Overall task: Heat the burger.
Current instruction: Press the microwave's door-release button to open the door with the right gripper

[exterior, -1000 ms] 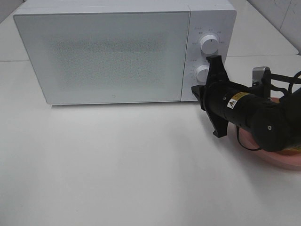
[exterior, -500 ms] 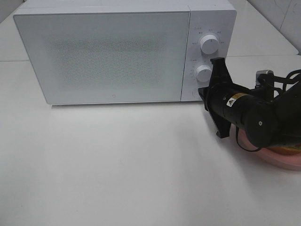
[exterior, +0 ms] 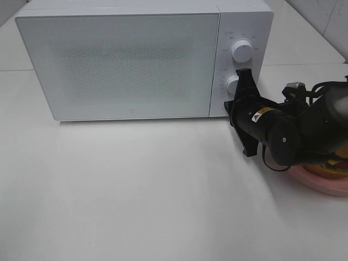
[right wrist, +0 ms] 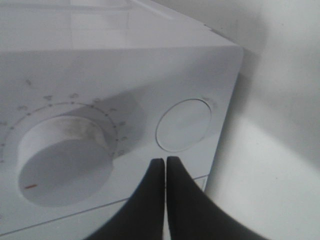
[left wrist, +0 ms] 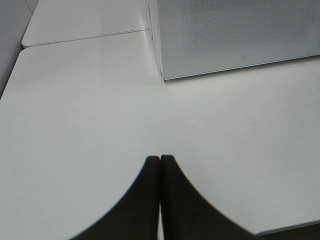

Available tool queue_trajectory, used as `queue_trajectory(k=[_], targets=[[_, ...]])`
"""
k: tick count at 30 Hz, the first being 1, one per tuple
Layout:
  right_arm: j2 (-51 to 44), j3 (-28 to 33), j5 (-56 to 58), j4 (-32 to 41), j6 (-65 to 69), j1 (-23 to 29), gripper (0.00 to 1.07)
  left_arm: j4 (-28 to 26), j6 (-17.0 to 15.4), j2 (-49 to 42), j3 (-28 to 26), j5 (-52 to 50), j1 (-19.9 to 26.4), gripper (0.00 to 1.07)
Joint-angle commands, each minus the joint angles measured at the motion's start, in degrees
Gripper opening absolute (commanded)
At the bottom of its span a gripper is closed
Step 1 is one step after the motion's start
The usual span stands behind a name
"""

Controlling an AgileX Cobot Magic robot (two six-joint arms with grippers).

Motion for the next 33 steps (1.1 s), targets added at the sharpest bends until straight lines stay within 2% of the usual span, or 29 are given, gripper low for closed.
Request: queue_trajectory(k=[1, 21, 33], targets=[[1.2, -0.9, 0.1, -0.2, -1.0, 0.1, 0.00, -0.2, -0.3, -1.3, 0.1, 0.0, -0.3, 0.00], [2.4, -3.2, -1.3, 5.8, -7.2, 0.0, 0.00, -0.2, -0.2, -1.3, 0.1, 0.0, -0.3, 0.00], [4.5, -4.5, -2.7, 6.1, -7.8, 0.0, 0.00, -0.2, -0.2, -1.3, 0.1, 0.0, -0.3, 0.00]])
